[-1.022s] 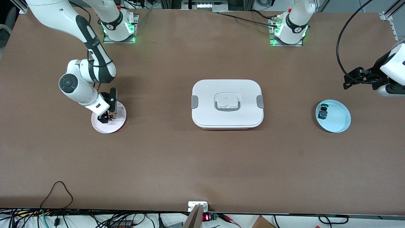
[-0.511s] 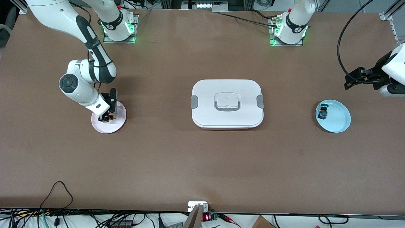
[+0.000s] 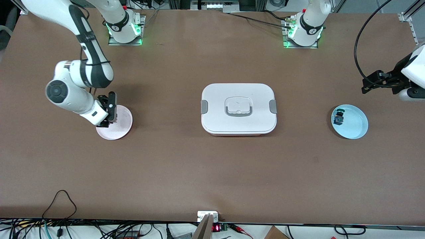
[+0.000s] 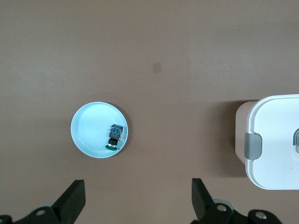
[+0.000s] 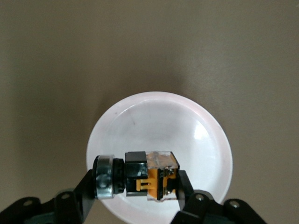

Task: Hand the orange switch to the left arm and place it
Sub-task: 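Lift the orange switch off the white plate with the right gripper, then carry the switch over the box with the right gripper while the left gripper approaches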

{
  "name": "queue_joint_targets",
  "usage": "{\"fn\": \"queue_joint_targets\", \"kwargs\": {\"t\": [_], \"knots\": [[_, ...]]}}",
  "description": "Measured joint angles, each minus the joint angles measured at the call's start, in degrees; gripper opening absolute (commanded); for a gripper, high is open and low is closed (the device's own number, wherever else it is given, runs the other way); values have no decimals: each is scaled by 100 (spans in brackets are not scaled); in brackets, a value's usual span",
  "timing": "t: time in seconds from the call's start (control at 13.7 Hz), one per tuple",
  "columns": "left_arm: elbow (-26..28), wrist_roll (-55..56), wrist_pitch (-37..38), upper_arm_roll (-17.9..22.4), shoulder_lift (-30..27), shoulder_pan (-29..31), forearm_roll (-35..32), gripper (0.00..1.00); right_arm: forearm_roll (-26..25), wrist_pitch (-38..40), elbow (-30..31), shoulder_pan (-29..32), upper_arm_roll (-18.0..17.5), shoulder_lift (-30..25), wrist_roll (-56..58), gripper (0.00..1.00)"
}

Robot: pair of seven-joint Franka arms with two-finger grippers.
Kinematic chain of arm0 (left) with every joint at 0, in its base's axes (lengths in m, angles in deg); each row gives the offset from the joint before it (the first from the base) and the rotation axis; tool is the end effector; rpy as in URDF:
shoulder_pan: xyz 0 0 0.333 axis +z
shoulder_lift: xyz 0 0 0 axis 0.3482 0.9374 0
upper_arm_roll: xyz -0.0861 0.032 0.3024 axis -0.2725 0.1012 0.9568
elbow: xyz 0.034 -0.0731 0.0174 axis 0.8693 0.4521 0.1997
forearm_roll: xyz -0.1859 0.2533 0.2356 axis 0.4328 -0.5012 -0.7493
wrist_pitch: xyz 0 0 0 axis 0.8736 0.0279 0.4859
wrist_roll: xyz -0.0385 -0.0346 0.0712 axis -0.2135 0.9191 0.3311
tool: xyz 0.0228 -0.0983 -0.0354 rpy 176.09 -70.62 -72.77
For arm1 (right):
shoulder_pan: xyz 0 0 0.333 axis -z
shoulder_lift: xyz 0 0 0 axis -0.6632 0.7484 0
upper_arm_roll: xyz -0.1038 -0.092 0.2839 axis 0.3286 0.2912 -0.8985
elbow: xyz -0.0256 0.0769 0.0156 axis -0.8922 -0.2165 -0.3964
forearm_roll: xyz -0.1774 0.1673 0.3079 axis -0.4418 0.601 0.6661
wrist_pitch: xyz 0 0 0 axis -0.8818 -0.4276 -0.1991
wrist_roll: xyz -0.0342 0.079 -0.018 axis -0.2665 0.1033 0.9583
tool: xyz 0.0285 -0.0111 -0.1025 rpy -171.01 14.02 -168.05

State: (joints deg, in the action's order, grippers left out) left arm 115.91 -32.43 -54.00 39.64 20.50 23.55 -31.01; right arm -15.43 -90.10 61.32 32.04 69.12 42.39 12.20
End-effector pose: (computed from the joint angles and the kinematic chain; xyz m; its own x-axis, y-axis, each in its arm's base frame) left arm 0.5746 -0.0023 0.6049 0.9998 -0.0116 -0.0187 -0.0120 -0.9997 -0.0197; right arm 0.5755 0.0515 0.2940 -0.0474 0.9988 -0.0108 0.9899 0.0455 -0.1346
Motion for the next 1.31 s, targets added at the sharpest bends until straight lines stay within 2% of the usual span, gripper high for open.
{"fn": "queue_joint_targets", "kwargs": {"t": [0.36, 0.66, 0.73, 0.88, 1.09, 1.31], "knots": [[1, 0, 11, -66, 6, -39, 0, 100, 7, 2368, -1288, -140, -11, -793, -425, 0], [8, -7, 393, -178, 144, -78, 1, 100, 39, 3283, -1557, -215, -24, -1482, -536, 0], [8, -4, 522, -229, 194, -93, 1, 100, 204, 3491, -1550, -217, -25, -1539, -531, 0], [7, -5, 620, -310, 257, -117, 1, 100, 923, 3629, -1533, -223, -28, -1527, -471, 0], [7, -10, 674, -399, 349, -164, 53, 100, 2464, 3572, -1519, -229, -26, -1445, -227, 0], [6, -66, 872, -374, 370, -115, 1015, 100, 3904, 3487, -1469, -232, -25, -1270, 146, 0]]}}
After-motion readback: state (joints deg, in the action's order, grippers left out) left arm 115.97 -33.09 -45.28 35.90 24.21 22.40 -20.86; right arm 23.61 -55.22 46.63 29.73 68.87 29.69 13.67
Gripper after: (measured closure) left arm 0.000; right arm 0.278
